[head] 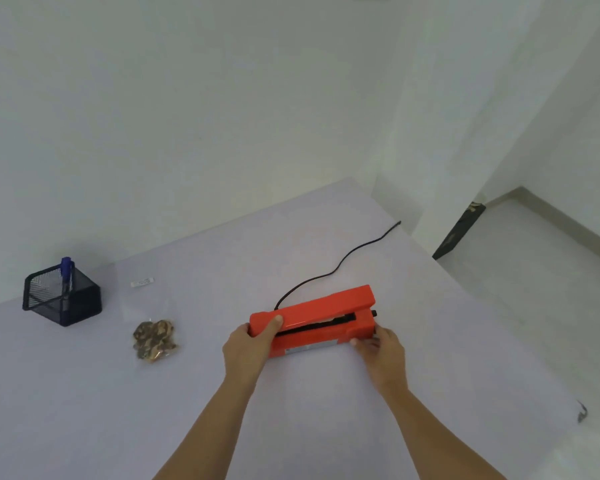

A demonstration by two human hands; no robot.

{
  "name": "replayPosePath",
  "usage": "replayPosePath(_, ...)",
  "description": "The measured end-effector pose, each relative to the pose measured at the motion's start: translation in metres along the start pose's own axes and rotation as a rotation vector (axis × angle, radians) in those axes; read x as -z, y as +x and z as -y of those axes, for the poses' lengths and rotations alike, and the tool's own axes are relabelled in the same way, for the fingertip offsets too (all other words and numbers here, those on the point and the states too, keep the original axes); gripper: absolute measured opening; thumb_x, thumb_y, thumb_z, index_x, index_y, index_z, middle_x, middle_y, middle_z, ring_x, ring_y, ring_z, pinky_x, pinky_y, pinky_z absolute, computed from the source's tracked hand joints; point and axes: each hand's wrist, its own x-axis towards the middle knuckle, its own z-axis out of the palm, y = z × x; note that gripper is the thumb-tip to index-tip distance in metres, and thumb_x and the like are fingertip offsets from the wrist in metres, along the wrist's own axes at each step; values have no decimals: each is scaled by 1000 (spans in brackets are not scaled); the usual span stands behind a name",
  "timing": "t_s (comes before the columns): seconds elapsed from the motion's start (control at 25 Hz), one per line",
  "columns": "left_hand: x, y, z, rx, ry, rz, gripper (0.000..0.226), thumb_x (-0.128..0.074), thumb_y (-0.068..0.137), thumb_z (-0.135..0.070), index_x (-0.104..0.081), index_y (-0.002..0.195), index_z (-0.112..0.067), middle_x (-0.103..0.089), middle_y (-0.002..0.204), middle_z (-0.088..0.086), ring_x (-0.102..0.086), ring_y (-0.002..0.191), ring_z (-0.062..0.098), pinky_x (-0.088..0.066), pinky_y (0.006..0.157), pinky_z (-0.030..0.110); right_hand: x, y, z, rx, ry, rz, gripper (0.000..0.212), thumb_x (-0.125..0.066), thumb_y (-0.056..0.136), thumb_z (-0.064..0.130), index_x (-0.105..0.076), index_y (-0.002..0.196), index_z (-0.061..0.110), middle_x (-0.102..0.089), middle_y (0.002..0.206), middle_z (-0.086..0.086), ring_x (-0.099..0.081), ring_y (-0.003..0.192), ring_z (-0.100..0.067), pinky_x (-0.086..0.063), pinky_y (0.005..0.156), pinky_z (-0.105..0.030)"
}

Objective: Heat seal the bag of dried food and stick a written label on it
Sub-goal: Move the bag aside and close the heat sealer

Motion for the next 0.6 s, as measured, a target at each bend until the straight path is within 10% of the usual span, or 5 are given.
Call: replayPosePath(0.6,-7,196,-110,90,-208,-221,41,-64,81,-47,-59,90,-7,-59,94,11,-54,86,27,-39,72,31,-100,249,100,267,-118,98,45,-70,81,18,-55,120,3,-56,104,-17,-58,91,-29,-45,85,-32)
